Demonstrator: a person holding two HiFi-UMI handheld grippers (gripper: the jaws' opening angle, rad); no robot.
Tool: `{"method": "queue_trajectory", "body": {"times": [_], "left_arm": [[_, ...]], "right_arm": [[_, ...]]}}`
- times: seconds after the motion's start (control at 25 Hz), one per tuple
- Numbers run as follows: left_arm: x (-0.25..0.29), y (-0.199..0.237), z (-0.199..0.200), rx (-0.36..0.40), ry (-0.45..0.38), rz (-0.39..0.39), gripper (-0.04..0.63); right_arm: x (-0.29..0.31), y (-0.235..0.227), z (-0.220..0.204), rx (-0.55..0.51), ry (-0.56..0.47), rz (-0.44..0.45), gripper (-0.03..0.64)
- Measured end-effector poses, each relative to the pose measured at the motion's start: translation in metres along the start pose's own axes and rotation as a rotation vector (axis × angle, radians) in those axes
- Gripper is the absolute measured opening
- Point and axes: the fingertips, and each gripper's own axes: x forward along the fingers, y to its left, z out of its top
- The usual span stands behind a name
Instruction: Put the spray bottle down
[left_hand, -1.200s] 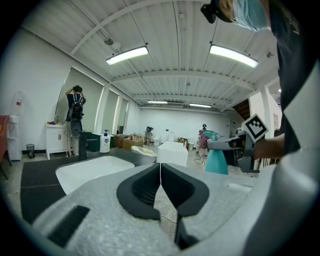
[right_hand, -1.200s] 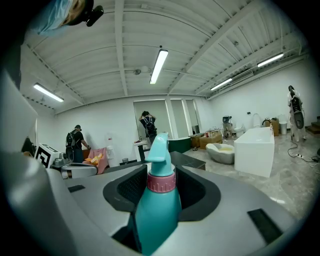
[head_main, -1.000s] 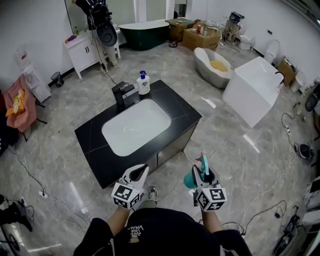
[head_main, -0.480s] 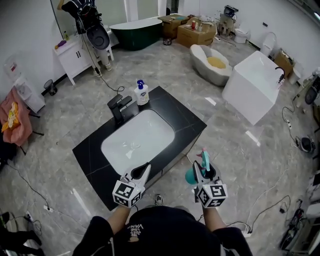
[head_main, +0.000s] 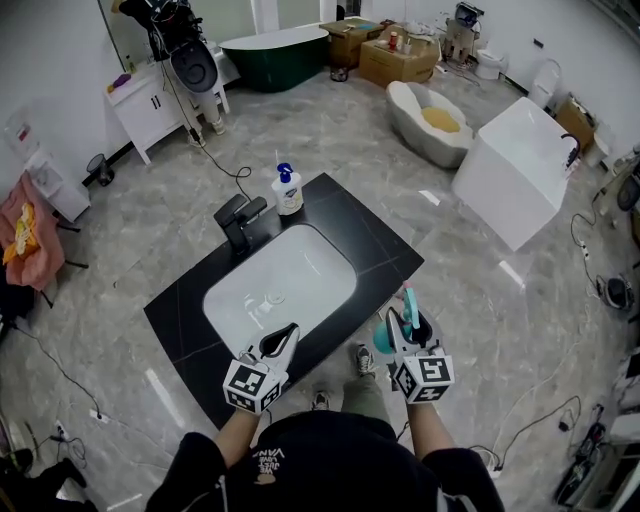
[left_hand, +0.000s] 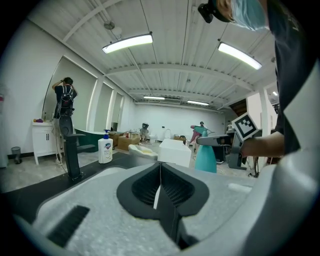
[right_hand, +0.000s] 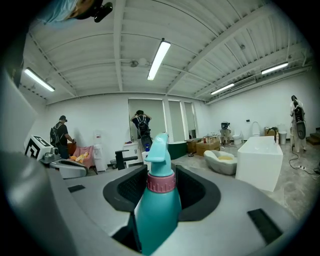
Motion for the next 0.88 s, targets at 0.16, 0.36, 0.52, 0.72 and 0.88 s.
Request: {"method": "queue_trajectory", "body": {"times": [0.16, 0.36, 0.52, 0.72, 0.88], "left_arm": [[0.014, 0.013, 0.000, -0.024, -0.001, 0.042, 0.020], [0.036, 0.027, 0.007, -0.051, -0.013, 0.105, 0.020], [0.052, 0.036, 0.013, -0.072, -0.027, 0.155, 0.020], [0.065, 0.045, 0.013, -0.101, -0.039, 0.223, 0.020], [0.069, 0.051, 0.003, -0.135, -0.023, 0.287, 0.020]], "right_arm": [[0.034, -0.012, 0.005, -0.025, 0.009, 0.031, 0.184], [0.078, -0.027, 0.011, -0.048, 0.023, 0.081, 0.184], [0.113, -0.037, 0.016, -0.070, 0.028, 0.130, 0.184], [0.157, -0.041, 0.013, -0.103, 0.044, 0.196, 0.183], [0.192, -0.040, 0.012, -0.129, 0.050, 0.250, 0.183]]}}
